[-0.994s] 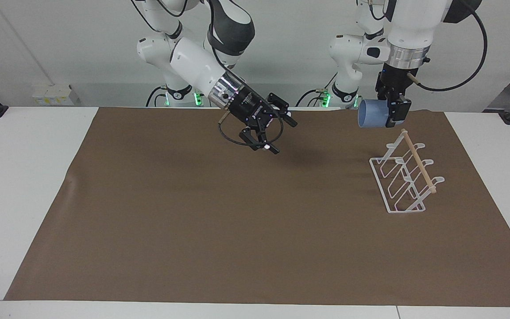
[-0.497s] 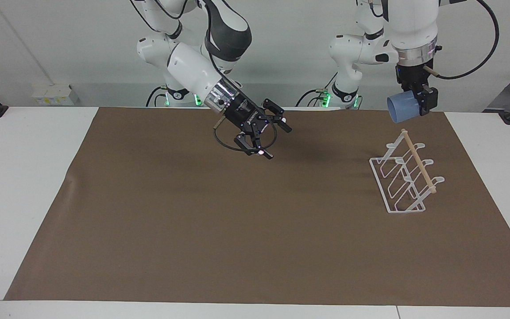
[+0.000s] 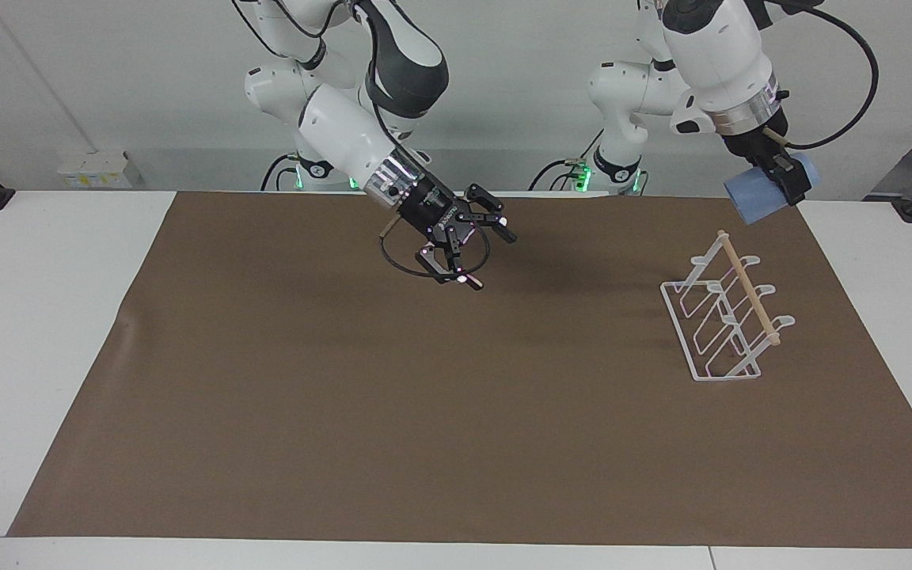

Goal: Hang cup on cup holder
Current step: 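Move the cup over the rack while the right gripper withdraws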

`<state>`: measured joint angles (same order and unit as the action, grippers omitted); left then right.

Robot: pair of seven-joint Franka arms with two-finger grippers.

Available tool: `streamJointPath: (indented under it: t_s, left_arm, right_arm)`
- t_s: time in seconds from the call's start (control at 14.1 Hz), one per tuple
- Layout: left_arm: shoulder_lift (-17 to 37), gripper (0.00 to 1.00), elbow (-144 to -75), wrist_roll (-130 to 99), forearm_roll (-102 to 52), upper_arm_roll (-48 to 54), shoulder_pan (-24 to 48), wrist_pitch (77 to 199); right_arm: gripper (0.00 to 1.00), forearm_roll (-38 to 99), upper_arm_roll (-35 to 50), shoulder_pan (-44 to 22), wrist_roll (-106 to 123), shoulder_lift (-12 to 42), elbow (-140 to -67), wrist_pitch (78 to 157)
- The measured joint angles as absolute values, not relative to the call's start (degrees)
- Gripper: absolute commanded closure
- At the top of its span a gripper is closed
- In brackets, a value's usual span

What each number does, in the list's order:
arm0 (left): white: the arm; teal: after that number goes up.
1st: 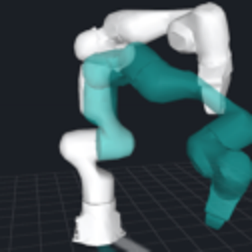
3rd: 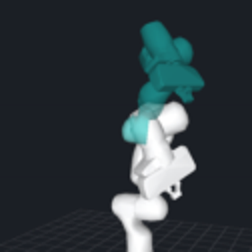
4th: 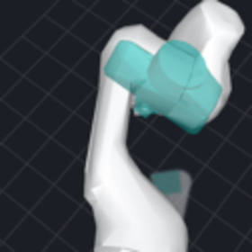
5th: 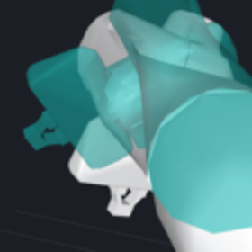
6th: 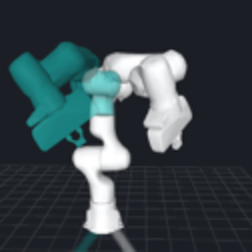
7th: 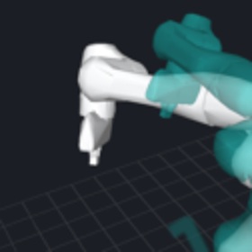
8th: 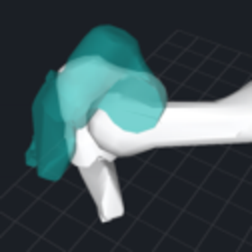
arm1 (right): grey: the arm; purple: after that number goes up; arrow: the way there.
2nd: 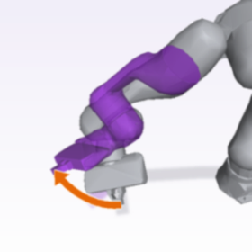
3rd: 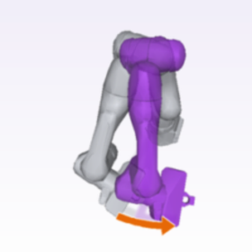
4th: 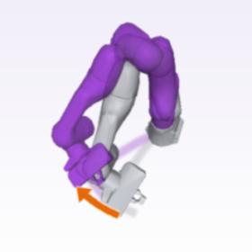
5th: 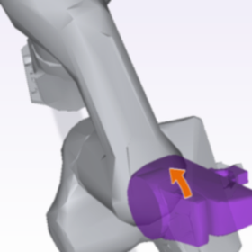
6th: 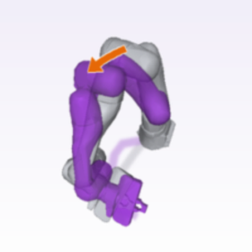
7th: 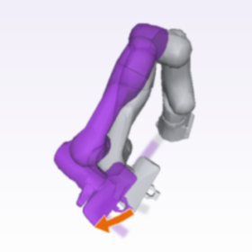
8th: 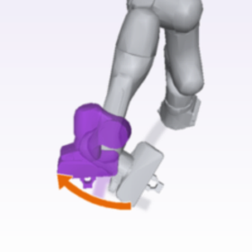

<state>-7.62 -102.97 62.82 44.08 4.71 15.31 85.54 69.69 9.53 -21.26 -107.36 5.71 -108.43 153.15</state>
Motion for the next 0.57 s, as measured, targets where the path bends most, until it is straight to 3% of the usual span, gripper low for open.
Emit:
streamJointPath:
  t_s: [0.57]
  left_arm:
    - [-0.17, 1.00, -106.14, 58.09, 55.31, 4.94, 17.14, 85.60]
  right_arm:
    - [0.00, 69.66, 9.49, -20.32, -86.77, 5.59, -110.30, 153.15]
